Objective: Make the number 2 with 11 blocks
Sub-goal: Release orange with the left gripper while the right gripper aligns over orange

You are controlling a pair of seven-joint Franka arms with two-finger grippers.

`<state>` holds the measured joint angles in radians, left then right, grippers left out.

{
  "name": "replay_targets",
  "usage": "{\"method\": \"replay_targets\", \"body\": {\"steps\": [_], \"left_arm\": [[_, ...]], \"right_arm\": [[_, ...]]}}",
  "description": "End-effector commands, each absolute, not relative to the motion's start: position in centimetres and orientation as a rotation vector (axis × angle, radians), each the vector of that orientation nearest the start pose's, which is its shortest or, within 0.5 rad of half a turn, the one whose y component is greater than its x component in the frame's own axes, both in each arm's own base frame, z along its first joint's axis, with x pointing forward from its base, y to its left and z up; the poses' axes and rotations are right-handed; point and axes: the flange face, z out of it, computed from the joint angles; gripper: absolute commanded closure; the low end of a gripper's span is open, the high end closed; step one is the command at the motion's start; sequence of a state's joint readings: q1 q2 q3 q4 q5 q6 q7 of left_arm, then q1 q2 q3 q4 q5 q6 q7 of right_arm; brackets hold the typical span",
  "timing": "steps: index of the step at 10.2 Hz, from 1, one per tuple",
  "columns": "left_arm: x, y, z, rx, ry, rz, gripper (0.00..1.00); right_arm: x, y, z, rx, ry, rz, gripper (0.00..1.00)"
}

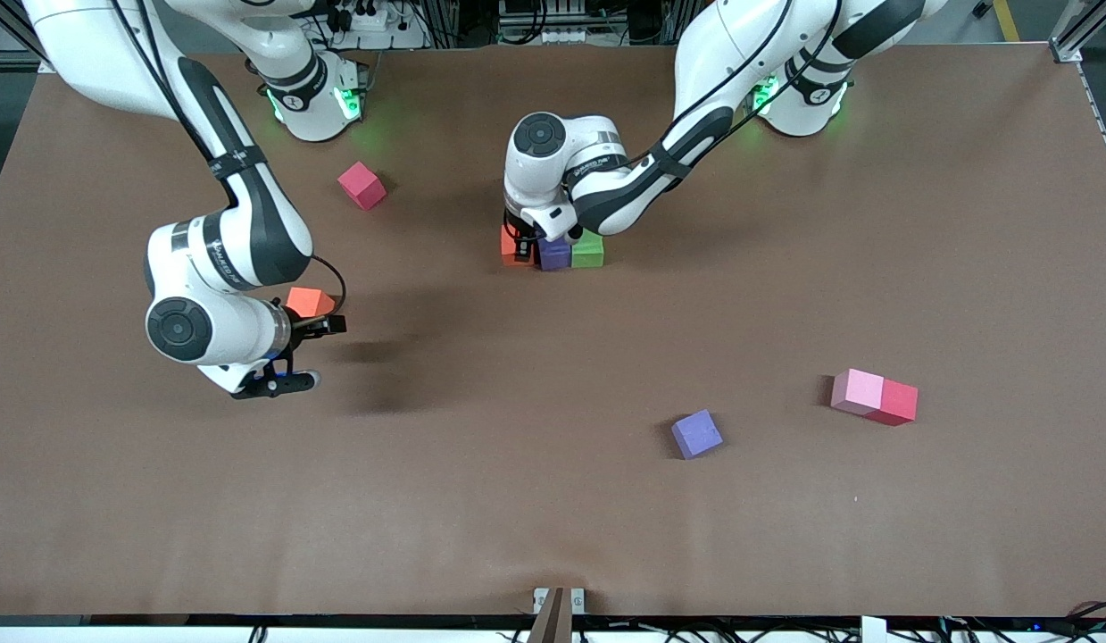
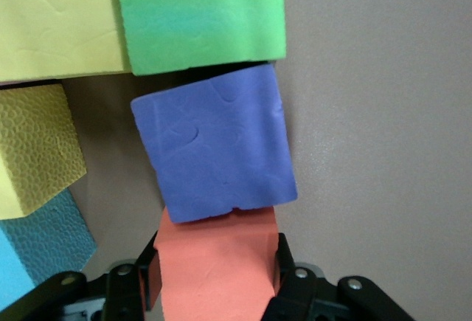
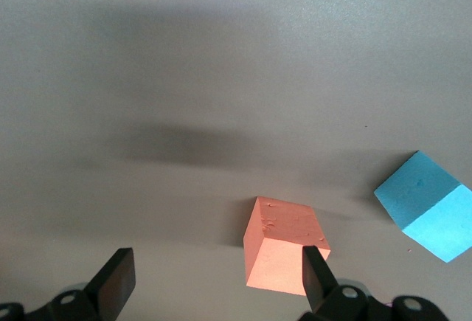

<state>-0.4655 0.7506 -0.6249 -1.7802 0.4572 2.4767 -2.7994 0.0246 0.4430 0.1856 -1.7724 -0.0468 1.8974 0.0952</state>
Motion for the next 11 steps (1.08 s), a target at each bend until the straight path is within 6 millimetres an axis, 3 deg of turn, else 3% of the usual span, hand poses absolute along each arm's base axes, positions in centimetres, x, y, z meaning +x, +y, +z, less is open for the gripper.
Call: {"method": "replay_targets", "body": {"steps": [1, 8, 9, 10, 11], "left_arm": [[32.92, -56.54, 20.92, -2.128, -2.42, 0.162, 0.66], [32.88, -55.77, 20.95, -2.133, -2.413, 0.139, 0.65], [32.91, -55.79, 20.92, -2.132, -2.414, 0.14, 0.61], [33.02, -55.87, 20.93, -2.13, -2.416, 0.143, 0.07], [32.81, -56.15, 21.01, -2.158, -2.403, 0.135, 0.0]], "right_arm": [[60.15, 11.89, 29.75, -3.105, -0.202, 0.485, 0.0], [60.26, 11.89, 30.25, -3.106, -0.202, 0.478, 0.0], [60.21, 11.79, 30.36, -3.107, -0.2, 0.48, 0.0], [60.26, 11.51, 30.36, -3.105, -0.202, 0.48, 0.0], [60.28, 11.42, 30.36, -3.104, -0.204, 0.48, 0.0]]}}
